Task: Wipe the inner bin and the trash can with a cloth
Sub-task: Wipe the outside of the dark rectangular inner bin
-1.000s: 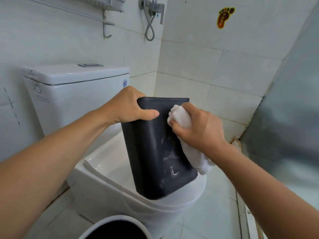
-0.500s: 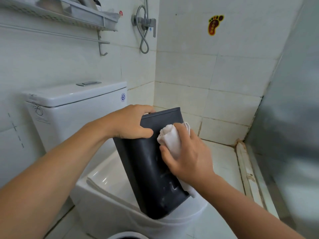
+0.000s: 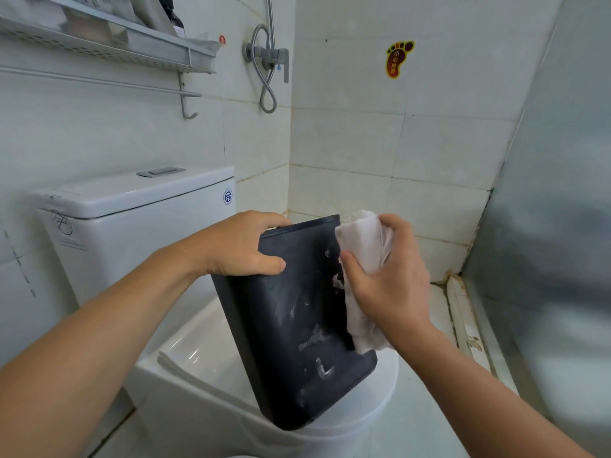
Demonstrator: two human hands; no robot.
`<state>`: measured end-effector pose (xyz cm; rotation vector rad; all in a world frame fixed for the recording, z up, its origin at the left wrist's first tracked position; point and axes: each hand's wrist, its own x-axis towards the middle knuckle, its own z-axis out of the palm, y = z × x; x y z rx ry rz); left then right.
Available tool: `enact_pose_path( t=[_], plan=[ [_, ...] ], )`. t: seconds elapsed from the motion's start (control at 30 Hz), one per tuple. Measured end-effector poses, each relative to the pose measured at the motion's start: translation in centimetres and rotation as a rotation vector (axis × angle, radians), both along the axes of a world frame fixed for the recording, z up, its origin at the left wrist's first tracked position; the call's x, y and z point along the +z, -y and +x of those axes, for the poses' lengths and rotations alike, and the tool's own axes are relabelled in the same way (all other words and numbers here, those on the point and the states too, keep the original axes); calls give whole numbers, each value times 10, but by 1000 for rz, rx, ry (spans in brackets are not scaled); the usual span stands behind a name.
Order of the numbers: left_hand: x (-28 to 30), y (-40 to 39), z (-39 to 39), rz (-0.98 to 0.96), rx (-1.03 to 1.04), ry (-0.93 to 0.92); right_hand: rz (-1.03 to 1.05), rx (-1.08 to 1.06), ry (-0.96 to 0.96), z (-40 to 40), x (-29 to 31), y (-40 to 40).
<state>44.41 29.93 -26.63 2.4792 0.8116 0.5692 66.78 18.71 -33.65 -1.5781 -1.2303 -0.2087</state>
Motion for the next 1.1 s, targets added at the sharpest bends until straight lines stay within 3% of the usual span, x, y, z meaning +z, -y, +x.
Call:
enact_pose_path(
  t=[0.13, 0.23, 0.3, 0.4, 0.53, 0.73, 0.87, 0.93, 1.0, 1.1],
  plan=[
    [-1, -2, 1, -12, 13, 18, -88, 134, 220, -22, -13, -3],
    [-4, -7, -4, -26, 37, 37, 4, 274, 351, -24, -25, 0],
    [-6, -9, -6, -40, 39, 50, 39, 325, 306, -17, -28, -1],
    [-5, -6, -5, -51, 8, 65, 7, 283, 92, -16, -31, -8],
    [-4, -3, -1, -36, -7, 55, -32, 93, 159, -30, -33, -12],
    [-7, -4, -3, -35, -25, 73, -56, 99, 293, -47, -30, -10],
    [-6, -2, -4, -59, -37, 83, -26, 296, 374, -35, -34, 2],
    [-5, 1, -3, -63, -50, 88, -78, 361, 287, -29, -37, 8],
    [-3, 6, -2, -14, -44, 88, -113, 337, 217, -29, -39, 9],
    [-2, 7, 1, 37, -16, 81, -78, 224, 334, -44, -44, 7]
  ],
)
